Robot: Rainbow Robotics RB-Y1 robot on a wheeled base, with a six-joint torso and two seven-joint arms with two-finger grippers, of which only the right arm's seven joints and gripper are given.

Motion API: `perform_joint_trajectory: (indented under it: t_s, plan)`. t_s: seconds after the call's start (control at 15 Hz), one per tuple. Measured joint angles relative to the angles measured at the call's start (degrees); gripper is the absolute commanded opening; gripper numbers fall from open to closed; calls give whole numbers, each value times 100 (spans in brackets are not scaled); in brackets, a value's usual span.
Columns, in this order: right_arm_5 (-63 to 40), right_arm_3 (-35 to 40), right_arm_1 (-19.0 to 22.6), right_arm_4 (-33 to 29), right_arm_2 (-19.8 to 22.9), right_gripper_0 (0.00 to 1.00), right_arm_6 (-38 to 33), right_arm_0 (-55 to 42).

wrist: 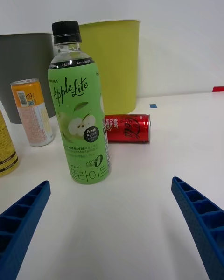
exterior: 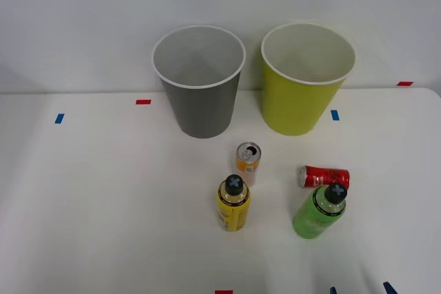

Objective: Put cans in the gray bin, plastic bottles in the light green bin

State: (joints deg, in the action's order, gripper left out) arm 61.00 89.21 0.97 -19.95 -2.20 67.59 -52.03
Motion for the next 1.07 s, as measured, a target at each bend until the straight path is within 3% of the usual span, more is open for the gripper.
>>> perform_joint_trajectory:
  t_s: [1.07]
  plan:
    - [0, 0, 0, 0, 0, 90, 0, 0]
